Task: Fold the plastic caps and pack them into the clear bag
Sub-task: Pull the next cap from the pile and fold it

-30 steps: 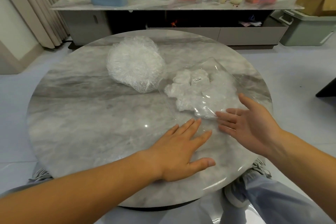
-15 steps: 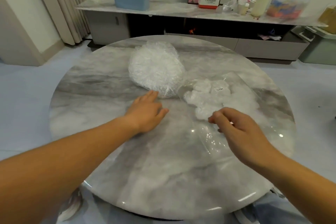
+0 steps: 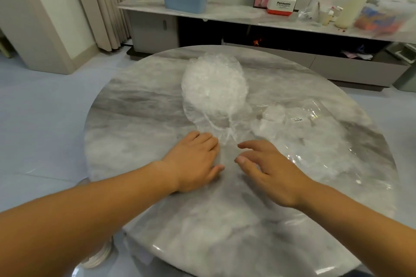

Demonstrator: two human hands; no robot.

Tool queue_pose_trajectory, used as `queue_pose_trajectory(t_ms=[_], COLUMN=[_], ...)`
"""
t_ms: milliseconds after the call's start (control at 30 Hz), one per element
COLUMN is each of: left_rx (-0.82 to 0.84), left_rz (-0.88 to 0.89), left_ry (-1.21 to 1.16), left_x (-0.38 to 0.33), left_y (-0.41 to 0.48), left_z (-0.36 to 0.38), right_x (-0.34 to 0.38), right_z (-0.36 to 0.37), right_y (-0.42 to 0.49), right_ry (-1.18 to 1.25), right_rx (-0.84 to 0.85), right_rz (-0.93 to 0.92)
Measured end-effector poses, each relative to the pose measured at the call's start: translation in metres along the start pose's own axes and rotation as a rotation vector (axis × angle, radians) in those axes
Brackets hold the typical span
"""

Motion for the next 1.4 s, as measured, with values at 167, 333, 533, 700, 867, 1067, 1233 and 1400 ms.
queue_pose_trajectory(t_ms=[167,333,533,700,867,1067,1233,1400], left_rx=[-0.011,-0.037,-0.155,-0.152,-0.178,-0.21,-0.066,-0.002], left_rz=[0.055,-0.002,-0.313,-0.679,-0.787,-0.773,-0.854,-0.833], left_ry=[-0.193,-0.513,-0.88,-1.099,-1.077,-0.747,-0.518,-0.476], left_x=[-0.026,-0.032,0.002,0.031,0.047,0.064,0.073,0.075], left_y=[-0.07,-0.122,-0.134,-0.127,-0.119,-0.114,-0.112,-0.104], left_z=[-0.029,-0.046,-0.036,-0.013,-0.002,-0.007,0.002,0.007], right_x=[0.037,0.061,0.075,0.062,0.043,0.044,0.044,0.037], right_z=[0.028,0.038,0.028,0.034,0.041,0.056,0.063,0.049], right_y=[-0.026,-0.058,-0.066,-0.053,-0.031,-0.015,-0.01,-0.006], right_ry=[-0.176,-0.126,-0.011,0.299,0.368,0.089,-0.072,0.047], right_rx=[0.133,0.154,0.048,0.108,0.09,0.152,0.181,0.073], right_rz=[-0.249,-0.322,-0.343,-0.112,0.052,-0.061,-0.053,0.002])
Point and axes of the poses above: each hand's wrist, its own y-axis towards the middle knuckle, its own z-axis out of the palm, x = y × z, the point moved 9 cm from there along y, towards the middle knuckle, and after that the axes turned 8 degrees about -x, right-handed, at the moved point
